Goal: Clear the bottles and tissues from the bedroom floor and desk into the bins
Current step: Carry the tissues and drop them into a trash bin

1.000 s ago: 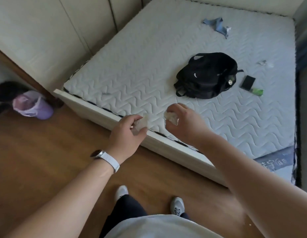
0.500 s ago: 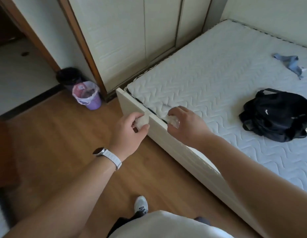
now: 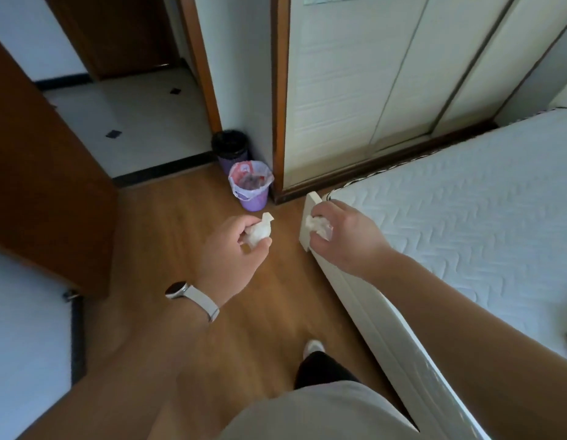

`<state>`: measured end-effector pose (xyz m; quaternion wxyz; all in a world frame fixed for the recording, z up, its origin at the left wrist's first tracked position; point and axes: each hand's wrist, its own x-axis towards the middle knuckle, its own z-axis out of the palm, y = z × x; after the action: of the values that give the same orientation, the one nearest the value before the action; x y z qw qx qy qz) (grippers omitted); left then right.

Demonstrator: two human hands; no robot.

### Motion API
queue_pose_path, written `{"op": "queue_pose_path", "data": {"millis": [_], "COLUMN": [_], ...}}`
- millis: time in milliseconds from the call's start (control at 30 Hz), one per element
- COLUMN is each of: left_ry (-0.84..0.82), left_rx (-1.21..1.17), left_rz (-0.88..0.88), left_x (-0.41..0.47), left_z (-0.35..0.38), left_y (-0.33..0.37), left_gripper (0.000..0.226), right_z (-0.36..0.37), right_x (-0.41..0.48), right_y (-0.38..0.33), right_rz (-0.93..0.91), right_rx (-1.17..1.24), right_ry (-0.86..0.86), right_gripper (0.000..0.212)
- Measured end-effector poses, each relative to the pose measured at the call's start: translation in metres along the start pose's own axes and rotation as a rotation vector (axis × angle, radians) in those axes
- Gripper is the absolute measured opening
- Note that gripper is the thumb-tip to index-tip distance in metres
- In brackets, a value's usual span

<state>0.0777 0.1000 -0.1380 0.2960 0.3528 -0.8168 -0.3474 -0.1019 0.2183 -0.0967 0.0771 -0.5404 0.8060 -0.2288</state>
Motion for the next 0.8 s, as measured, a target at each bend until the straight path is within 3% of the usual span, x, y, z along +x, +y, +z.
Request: {"op": "queue_pose_path", "data": {"millis": [400, 567, 800], "left_ry": [0.096, 0.039, 0.085], "left_rx": [0.124, 0.194, 0.227], "left_rz": [-0.201, -0.185, -0.22], "left_x": [0.168, 0.254, 0.33], "left_z": [-0.023, -0.022, -0.032], "left_y": [-0.068, -0.082, -0.109], "left_gripper": [0.03, 0.03, 0.032], "right_z": [0.049, 0.052, 0.071], "right_x": [0.231, 0.322, 0.418], "right_y": [0.024, 0.045, 0.039], "right_rz": [-0.105, -0.128, -0.133], "right_rx": [0.05, 0.086, 0.138], "right_ry": [-0.159, -0.234, -0.231], "right_gripper": [0.031, 0.039, 0.037]}}
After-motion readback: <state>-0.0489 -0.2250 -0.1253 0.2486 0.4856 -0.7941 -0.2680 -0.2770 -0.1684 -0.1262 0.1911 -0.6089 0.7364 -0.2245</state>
